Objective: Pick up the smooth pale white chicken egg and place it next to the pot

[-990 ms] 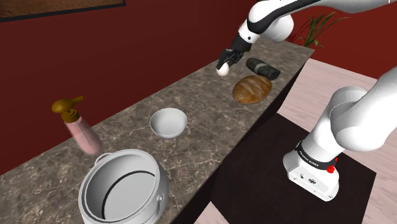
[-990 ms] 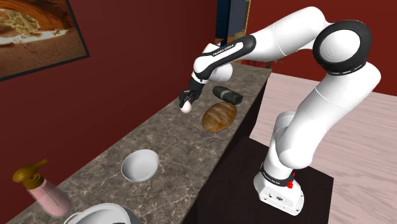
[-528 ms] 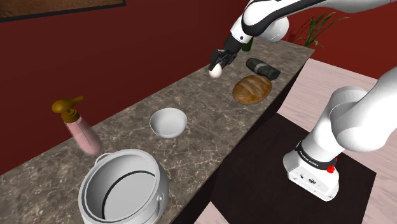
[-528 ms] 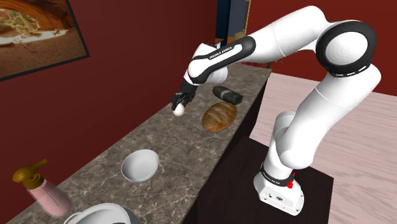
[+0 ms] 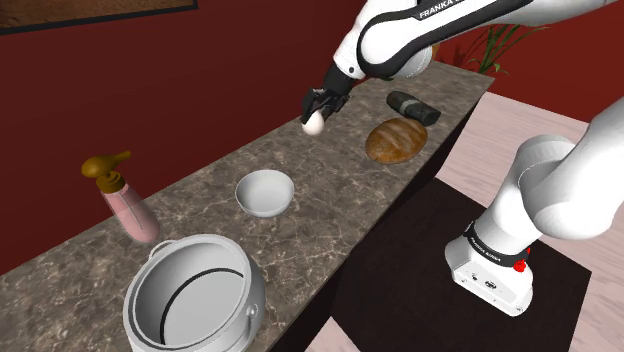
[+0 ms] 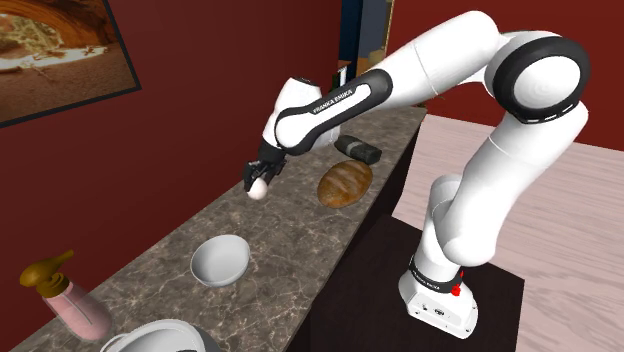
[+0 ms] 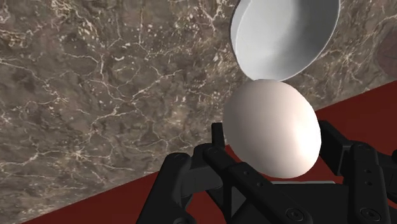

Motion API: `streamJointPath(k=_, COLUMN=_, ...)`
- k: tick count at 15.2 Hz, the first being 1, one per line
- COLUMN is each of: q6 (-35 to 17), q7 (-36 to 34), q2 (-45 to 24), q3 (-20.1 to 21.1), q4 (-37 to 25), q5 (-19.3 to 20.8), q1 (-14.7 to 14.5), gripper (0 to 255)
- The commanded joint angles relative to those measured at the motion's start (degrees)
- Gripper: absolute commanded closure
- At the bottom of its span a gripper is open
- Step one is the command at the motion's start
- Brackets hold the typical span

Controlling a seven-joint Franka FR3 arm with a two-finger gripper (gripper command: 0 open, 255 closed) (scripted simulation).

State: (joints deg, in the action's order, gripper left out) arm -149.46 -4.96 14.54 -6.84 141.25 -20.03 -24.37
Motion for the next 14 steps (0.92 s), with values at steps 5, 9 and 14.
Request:
streamJointPath(k=5, q6=-2.1, q7=-10.5, q2=-4.7, q3=6.3, q4=-4.4, q5=2.8, q1=-2.1, gripper=255)
streamJointPath(k=9, q6=-3.1, q7=-18.1, q2=-8.7, q3=10.0, q4=-8.5, q5=6.3, q1=-3.3, gripper=255)
streamJointPath(k=14, q6=-3.2, q7=-28.3, q2=-14.5, q3=13.7, q4=-15.0, q5=12.3, q1=-5.2, gripper=255)
